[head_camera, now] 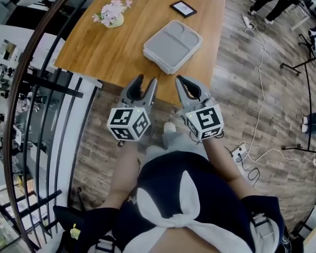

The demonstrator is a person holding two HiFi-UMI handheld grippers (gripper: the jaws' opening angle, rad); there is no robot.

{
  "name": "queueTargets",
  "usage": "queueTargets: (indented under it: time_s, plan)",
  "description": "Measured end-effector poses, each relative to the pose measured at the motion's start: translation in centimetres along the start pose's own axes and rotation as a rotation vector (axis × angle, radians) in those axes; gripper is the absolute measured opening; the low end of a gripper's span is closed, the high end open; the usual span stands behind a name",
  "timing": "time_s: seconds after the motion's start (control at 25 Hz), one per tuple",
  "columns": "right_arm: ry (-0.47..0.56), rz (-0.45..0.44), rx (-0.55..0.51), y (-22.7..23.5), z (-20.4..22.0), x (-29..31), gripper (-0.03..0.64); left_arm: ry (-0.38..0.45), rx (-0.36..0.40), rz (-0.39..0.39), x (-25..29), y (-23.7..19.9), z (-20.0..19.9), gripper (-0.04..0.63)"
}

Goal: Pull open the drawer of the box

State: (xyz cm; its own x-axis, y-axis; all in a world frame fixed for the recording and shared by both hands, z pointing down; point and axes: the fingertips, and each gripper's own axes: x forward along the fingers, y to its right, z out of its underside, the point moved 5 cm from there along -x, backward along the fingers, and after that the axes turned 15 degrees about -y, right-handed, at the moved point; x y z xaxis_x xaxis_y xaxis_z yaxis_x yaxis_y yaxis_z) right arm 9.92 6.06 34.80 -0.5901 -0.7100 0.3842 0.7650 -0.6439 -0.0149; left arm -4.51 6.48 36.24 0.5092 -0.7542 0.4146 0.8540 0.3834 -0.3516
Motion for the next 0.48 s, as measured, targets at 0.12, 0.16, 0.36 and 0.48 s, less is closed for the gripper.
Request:
queueTargets:
  time_s: [0.12, 0.16, 0.36, 0.48]
  plan:
    - [-0.007, -0.021, -0.010, 1.0, 0.1, 1.2, -0.002, -0.010, -0.039, 0.006, 1.3, -0.8, 0.3, 0.220]
    - [-0.009, -0.025, -0.013, 1.3, 0.2, 1.6, -0.002, -0.012, -0.052, 0.008, 1.8, -1.1, 0.5, 0.225]
    - [-0.039, -0.039, -0.010, 2.4, 1.0, 3.4, -0.002, -0.036, -0.166, 0.016, 3.8, -3.0, 1.9, 0.239]
    - [-0.061, -0.046, 0.006, 2.8, 1.5, 4.7, -0.002, -0.044, -0.251, 0.049, 4.9, -4.5, 2.4, 0.248]
